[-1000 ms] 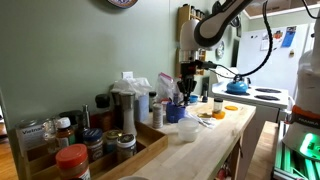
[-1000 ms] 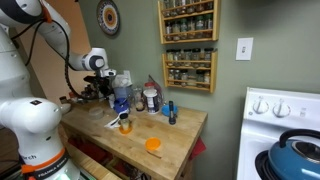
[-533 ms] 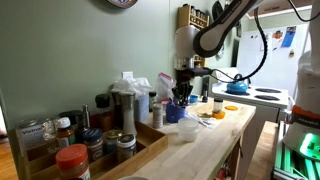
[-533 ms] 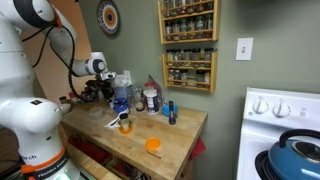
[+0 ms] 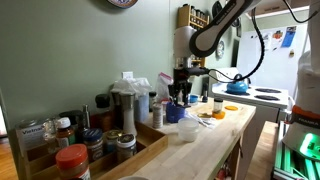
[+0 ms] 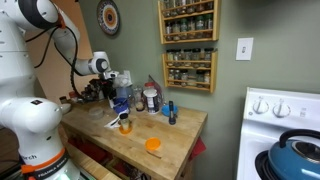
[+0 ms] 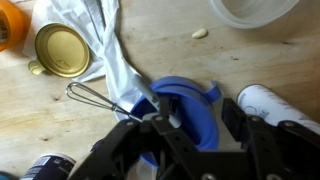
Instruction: Remove the marker from the clear container and put it in the blue mug.
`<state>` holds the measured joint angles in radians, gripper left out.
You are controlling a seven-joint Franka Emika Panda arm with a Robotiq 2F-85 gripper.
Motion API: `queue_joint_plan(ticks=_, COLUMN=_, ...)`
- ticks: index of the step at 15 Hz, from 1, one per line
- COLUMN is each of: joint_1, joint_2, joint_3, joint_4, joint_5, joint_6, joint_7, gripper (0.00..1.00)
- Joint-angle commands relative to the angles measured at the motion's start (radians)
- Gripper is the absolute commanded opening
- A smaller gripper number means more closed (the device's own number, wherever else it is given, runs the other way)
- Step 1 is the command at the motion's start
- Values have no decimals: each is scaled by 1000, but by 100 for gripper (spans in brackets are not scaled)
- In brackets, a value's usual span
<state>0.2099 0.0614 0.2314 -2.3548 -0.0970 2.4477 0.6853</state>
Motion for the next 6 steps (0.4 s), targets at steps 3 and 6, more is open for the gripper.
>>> queue_joint_plan(ticks=3, joint_1=15, joint_2=-214, joint_3=5, joint_4=-99, joint_5=296, joint_6=-33, joint_7=-367, gripper=100)
queue_joint_plan(ticks=6, joint_1=16, joint_2=-182, joint_3=4, joint_4=-56, joint_5=319, joint_6=-26, joint_7=-404, gripper=100)
